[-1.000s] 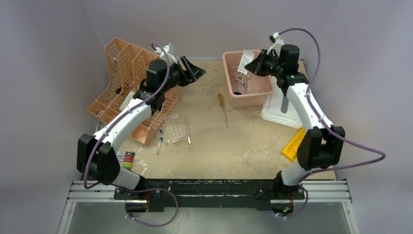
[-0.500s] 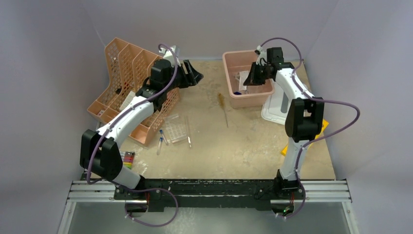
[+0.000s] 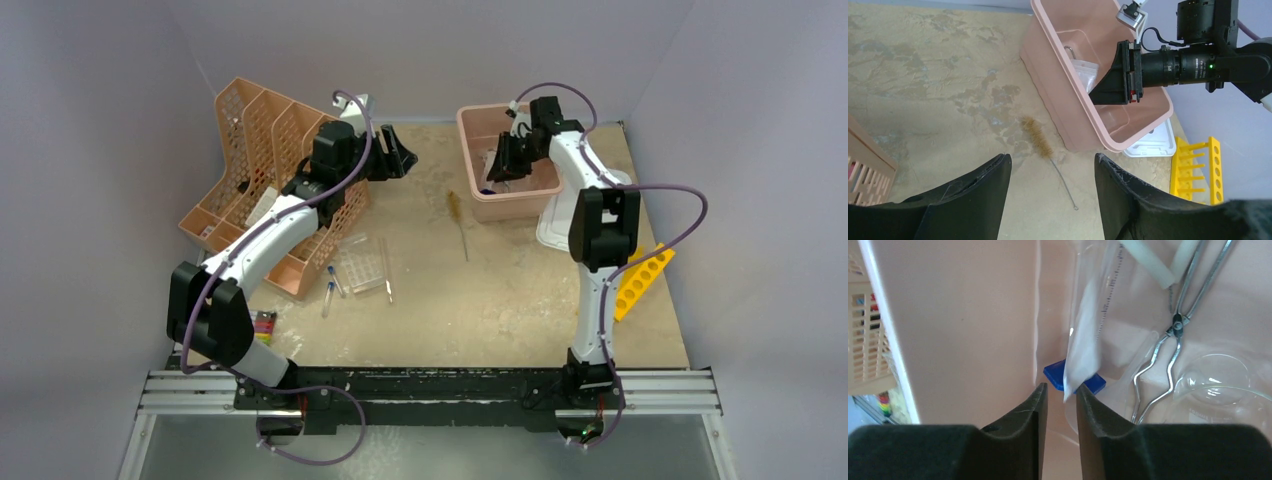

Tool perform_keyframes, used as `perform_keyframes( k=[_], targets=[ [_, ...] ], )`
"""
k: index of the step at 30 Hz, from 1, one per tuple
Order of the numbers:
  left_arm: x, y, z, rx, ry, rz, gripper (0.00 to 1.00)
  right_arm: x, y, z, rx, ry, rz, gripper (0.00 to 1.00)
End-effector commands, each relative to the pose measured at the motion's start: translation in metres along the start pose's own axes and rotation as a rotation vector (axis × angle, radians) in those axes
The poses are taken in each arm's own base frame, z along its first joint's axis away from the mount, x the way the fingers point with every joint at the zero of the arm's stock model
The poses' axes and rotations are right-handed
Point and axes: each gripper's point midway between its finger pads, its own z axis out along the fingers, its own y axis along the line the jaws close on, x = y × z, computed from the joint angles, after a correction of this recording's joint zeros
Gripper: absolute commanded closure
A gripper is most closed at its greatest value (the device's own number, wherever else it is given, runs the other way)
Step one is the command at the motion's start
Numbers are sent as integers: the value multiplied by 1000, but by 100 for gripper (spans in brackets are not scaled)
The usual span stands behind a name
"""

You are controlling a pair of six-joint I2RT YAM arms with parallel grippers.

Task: Organize the chemistry lab equipment

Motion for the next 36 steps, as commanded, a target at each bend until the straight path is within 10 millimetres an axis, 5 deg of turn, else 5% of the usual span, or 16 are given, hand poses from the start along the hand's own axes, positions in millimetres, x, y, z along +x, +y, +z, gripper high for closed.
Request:
perform_keyframes(
  k=[1,10,15,19,27,32,36],
  targets=[
    [-37,-18,-9,27,-98,58,39,-22,24,-25,-2,-62,-64,65],
    [-40,-18,-31,-6,-96,64,38,-60,29,-90,240,-287,-98,47],
    [-47,-14,-45,-53,-120,54,38,-63,59,-124,307,-411,-151,46],
    [-56,-5,-60,-131,-161,20,38,-41,103,-144,301,-485,-240,46],
    [-91,23,-103,-353,-326,-1,38,56,164,-105,205,-419,-333,46],
    [-109,52,-138,-553,-443,-16,38,97,161,-67,312,-304,-392,47],
    [-102,65,-145,-612,-458,-21,38,109,130,-38,469,-260,-335,46]
  ],
)
